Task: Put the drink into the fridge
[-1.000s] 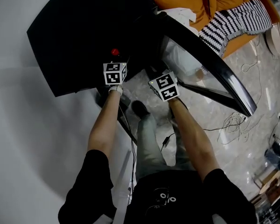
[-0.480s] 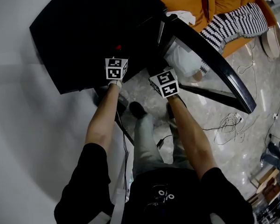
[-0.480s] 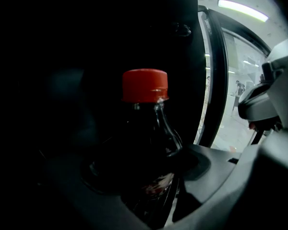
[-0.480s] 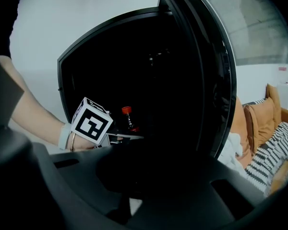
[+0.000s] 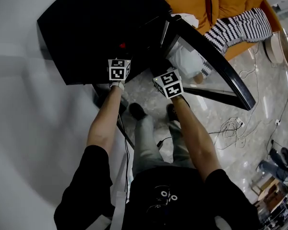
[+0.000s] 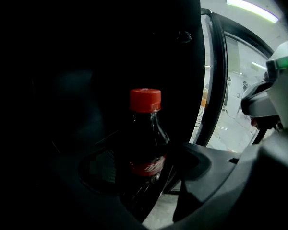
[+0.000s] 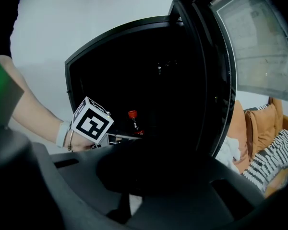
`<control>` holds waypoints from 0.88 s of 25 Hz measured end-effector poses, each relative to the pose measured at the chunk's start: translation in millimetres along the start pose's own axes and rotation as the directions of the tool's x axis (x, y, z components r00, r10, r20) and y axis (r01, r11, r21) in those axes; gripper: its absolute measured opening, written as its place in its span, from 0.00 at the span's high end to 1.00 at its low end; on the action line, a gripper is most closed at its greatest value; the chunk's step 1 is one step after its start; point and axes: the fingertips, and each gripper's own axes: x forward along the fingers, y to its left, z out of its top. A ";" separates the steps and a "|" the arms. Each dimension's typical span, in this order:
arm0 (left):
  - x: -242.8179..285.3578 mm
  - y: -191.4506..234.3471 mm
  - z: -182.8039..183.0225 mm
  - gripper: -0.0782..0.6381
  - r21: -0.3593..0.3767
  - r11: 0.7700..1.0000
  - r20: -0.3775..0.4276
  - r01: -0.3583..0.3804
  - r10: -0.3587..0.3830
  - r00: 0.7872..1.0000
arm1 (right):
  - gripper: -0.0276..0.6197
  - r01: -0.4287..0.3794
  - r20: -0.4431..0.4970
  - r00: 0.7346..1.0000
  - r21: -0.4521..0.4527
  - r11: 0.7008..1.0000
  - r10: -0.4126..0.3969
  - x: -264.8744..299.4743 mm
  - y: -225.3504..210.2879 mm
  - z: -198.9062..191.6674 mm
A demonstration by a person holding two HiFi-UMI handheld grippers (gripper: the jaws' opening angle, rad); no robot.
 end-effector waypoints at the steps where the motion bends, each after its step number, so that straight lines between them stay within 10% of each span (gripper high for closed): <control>1: -4.4 -0.4 -0.8 0.45 -0.017 1.000 0.000 -0.008 0.008 1.000 | 0.95 -0.002 -0.003 1.000 -0.005 1.000 0.002 -3.3 -0.4 1.3; 14: -72.6 -36.0 2.9 0.50 -0.151 0.986 -0.008 -0.074 0.073 0.997 | 0.95 -0.061 -0.018 0.998 -0.034 0.998 0.061 -55.4 2.4 21.3; 22: -145.5 -87.0 29.7 0.75 -0.294 0.951 0.104 -0.093 0.129 0.986 | 0.95 -0.102 -0.011 0.995 -0.031 0.994 0.102 -112.5 5.6 22.3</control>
